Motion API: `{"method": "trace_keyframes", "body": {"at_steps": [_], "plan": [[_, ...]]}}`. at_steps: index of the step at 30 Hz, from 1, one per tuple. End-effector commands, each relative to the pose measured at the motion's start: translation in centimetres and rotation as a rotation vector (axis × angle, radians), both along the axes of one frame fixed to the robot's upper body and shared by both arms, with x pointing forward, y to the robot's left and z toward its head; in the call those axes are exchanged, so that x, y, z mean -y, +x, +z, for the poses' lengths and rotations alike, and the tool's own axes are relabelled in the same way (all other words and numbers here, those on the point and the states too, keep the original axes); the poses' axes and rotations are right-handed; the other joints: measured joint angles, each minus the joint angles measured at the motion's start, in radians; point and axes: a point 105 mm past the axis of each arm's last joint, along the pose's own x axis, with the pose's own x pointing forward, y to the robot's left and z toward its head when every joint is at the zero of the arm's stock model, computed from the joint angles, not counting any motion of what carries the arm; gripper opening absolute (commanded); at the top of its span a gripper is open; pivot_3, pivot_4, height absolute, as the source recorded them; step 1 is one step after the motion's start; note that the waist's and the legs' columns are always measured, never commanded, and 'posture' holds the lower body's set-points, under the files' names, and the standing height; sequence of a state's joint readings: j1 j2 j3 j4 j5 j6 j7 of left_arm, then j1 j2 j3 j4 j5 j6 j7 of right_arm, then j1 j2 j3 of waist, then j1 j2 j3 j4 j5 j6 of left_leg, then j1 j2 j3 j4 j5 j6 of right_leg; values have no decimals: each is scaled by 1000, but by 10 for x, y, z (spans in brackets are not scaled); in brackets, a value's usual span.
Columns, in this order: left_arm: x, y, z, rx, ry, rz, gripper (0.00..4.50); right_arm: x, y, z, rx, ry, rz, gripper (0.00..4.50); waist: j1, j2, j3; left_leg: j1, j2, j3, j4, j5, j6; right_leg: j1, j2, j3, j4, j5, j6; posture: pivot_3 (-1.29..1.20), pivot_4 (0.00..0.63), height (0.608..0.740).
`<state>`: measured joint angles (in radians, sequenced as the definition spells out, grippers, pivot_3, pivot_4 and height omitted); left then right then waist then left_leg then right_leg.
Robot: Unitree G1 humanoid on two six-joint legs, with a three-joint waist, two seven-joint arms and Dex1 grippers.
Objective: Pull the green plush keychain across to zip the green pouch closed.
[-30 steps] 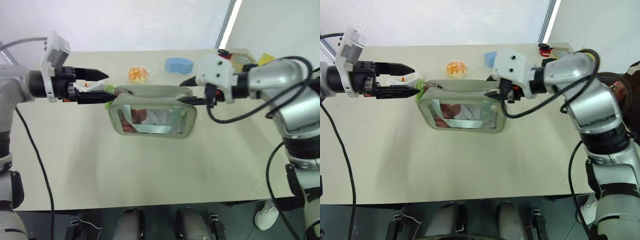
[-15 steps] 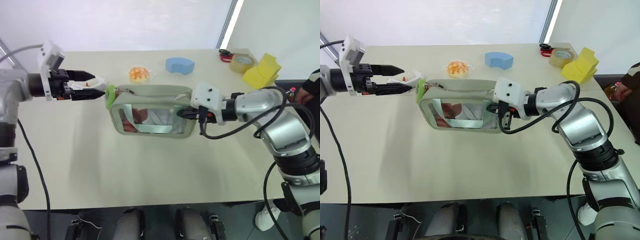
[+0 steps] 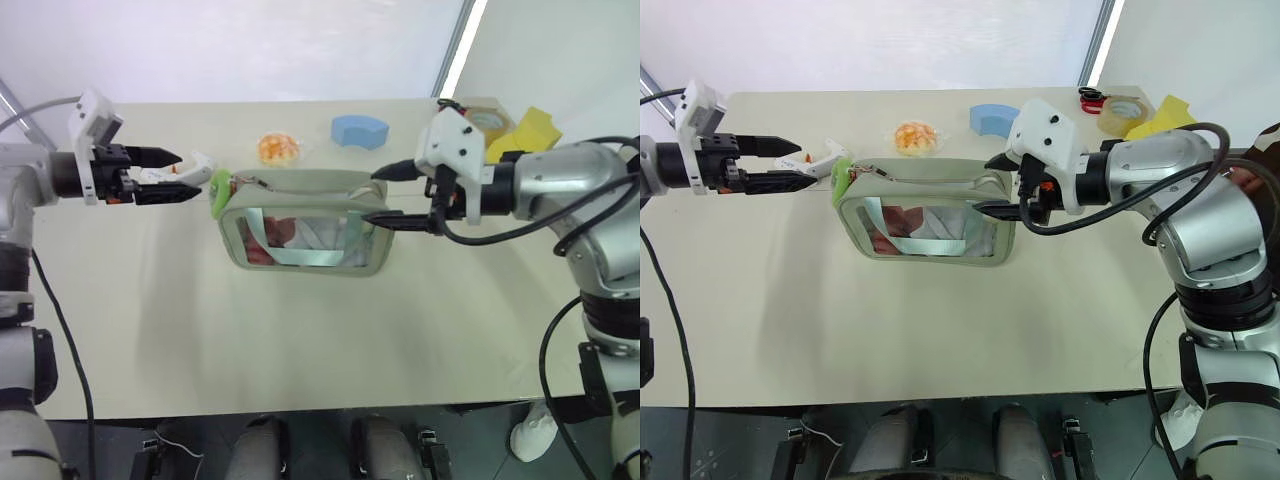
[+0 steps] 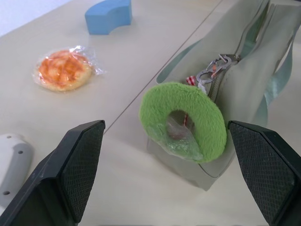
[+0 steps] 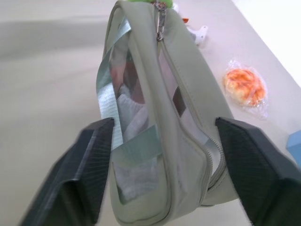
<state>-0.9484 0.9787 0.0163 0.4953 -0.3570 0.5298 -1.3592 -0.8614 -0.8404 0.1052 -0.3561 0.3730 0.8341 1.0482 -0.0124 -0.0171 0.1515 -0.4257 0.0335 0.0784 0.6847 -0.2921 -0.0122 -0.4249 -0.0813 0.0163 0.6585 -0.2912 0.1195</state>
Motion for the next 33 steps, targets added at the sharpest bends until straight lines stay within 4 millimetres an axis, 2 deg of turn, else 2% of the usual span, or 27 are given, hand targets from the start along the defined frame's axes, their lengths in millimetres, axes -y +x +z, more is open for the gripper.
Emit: {"method": "trace_keyframes", "body": {"at_steps": [1, 5, 10, 13, 18, 26, 33], "plan": [[-2, -2, 16, 60, 10, -5, 4500, 6, 6, -3, 26, -17, -18, 3318, -2, 0, 0, 0, 0, 0, 0, 0, 0, 0, 0, 0, 0, 0, 0, 0, 150, 740], [-4, -2, 15, 52, 31, -11, 4500, 4, 6, -24, -23, -32, 0, 3318, -3, 0, 0, 0, 0, 0, 0, 0, -1, 0, 0, 0, 0, 0, 0, 0, 150, 740], [-5, -2, 16, 51, 33, -12, 4500, 1, 8, -34, -33, -43, 6, 3318, -4, 0, 0, 0, 0, 0, 0, 0, -1, 0, 0, 0, 0, 0, 0, 0, 150, 740], [-6, -2, 14, 44, 36, -12, 4500, -1, 7, -36, -42, -32, 21, 2468, -4, 0, 0, 0, 0, 0, 0, 0, -1, 0, 0, 0, 0, 0, 0, 0, 150, 740], [-5, 0, 5, 30, 44, -11, 4500, -2, 7, -35, -26, -32, 27, 51, -4, 0, 0, 0, 0, 0, 0, 0, -1, 0, 0, 0, 1, 0, 0, 0, 150, 740], [3, 18, -29, 7, 42, 26, 4500, -5, 7, -35, -15, -46, 40, 51, -4, 0, 0, 0, 0, 0, 0, 0, -1, 0, 0, 0, 1, 0, 0, 0, 150, 740], [14, 31, -42, 5, -2, 50, 4500, -10, 9, -34, -10, -41, 42, 51, -4, 0, 0, 0, 0, 0, 0, 0, -1, 0, 0, 0, 1, 0, 0, 0, 150, 740]]}}
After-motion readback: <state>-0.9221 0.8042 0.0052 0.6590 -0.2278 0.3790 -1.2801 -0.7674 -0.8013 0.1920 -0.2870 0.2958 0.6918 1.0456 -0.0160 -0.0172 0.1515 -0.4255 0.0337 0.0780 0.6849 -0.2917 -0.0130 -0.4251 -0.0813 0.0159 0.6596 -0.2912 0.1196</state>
